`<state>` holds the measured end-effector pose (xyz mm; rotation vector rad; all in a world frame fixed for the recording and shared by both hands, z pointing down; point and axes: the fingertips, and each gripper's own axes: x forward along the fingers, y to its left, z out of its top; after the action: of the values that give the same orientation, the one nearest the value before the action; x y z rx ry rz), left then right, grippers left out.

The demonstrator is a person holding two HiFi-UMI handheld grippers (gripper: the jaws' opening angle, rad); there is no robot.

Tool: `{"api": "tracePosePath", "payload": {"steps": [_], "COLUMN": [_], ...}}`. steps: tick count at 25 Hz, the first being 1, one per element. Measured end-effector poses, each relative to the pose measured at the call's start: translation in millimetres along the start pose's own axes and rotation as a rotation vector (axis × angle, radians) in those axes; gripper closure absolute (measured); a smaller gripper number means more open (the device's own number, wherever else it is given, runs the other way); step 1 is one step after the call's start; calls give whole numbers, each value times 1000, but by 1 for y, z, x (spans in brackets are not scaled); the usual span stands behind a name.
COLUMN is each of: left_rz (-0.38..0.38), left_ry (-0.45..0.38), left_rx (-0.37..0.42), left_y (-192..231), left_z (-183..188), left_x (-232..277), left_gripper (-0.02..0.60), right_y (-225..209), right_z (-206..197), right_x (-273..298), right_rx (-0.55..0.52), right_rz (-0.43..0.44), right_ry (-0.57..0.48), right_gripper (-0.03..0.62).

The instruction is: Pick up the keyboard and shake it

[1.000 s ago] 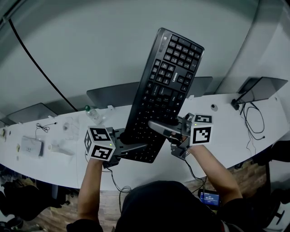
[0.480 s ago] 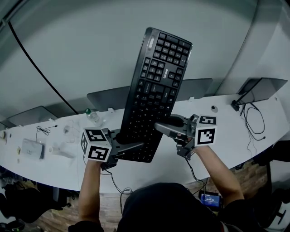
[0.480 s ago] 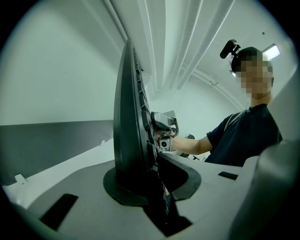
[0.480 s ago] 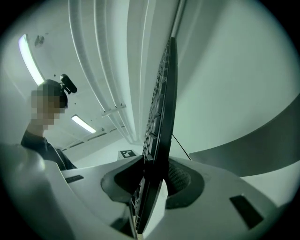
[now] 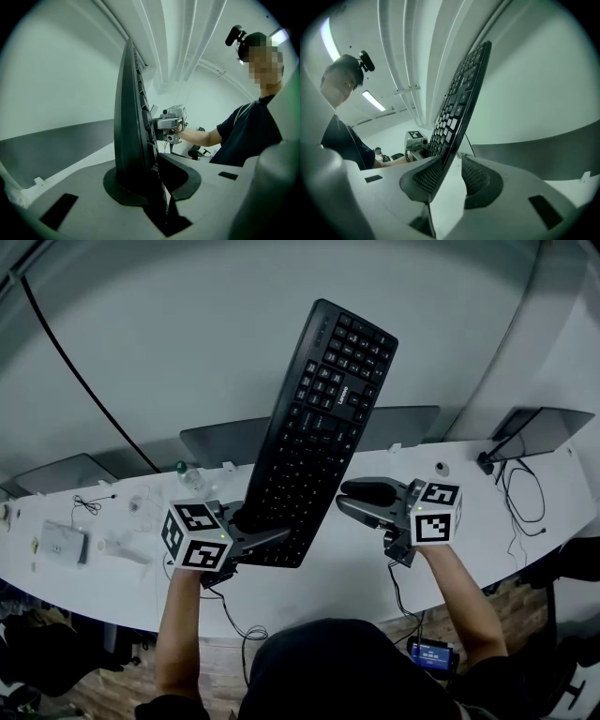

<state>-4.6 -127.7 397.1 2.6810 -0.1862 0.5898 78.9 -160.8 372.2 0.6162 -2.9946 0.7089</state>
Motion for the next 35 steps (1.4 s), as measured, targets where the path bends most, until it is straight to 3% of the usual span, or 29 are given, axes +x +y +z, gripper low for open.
{"api": "tracePosePath", "payload": {"steps": [5, 9, 21, 35], "left_rz": [86, 136, 334, 526], "left_ry": [31, 51, 193, 389], "left_rx": [4, 9, 147, 355], "left_y": [18, 33, 54, 77], "left_z": [-7, -13, -25, -44], "left_x": [-14, -38, -41, -46], "left_gripper": [482, 482, 485, 488], "right_y": [-3, 5, 22, 47], "right_z": [5, 18, 51, 70], "right_x": [-5, 14, 16, 33], "right_rx": [-116, -282, -723, -1029], "right_rz": [-76, -131, -256, -332], "right_ry": [46, 130, 280, 366], "right_gripper": [459, 459, 458, 459]}}
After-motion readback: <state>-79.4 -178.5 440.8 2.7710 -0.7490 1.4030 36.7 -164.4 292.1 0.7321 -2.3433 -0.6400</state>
